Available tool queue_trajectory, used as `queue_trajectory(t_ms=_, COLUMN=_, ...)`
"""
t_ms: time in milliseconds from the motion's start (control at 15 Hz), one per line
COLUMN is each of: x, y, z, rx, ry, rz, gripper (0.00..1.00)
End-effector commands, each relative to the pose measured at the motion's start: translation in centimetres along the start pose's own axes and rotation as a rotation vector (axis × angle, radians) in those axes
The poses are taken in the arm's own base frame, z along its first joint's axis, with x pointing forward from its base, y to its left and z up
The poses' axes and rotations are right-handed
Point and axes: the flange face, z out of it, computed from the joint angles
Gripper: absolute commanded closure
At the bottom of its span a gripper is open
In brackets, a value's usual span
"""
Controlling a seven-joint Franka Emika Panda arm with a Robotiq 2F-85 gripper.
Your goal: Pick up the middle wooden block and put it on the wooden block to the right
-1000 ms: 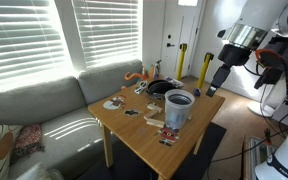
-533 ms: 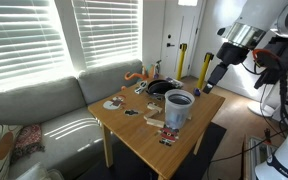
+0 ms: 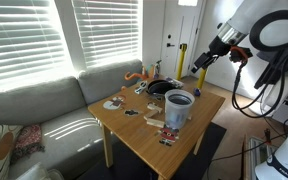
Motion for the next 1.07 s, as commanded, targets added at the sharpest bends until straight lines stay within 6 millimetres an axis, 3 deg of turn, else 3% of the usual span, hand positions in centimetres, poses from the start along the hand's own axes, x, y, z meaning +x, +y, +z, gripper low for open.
queue_trajectory(t_ms=0, x=1.0, y=1.1, z=1.8, rx=-0.016, ry=-0.194, rz=-0.053, gripper=0.0)
queue_trajectory(t_ms=533, x=-0.2, y=2.6, z=1.6, rx=-0.06, ry=-0.631, rz=-0.213, gripper=0.0)
queue_trajectory(t_ms=600, x=-0.8, y=2.8, z=1.8, rx=-0.051, ry=-0.553, rz=-0.163, gripper=0.0)
queue_trajectory(t_ms=733, x=-0.8, y=2.6, z=1.7, rx=-0.051, ry=-0.602, rz=-0.185, gripper=0.0)
queue_trajectory(t_ms=1000, x=1.4, y=1.8, z=2.5, rx=-0.038, ry=-0.433, rz=0.038, gripper=0.0)
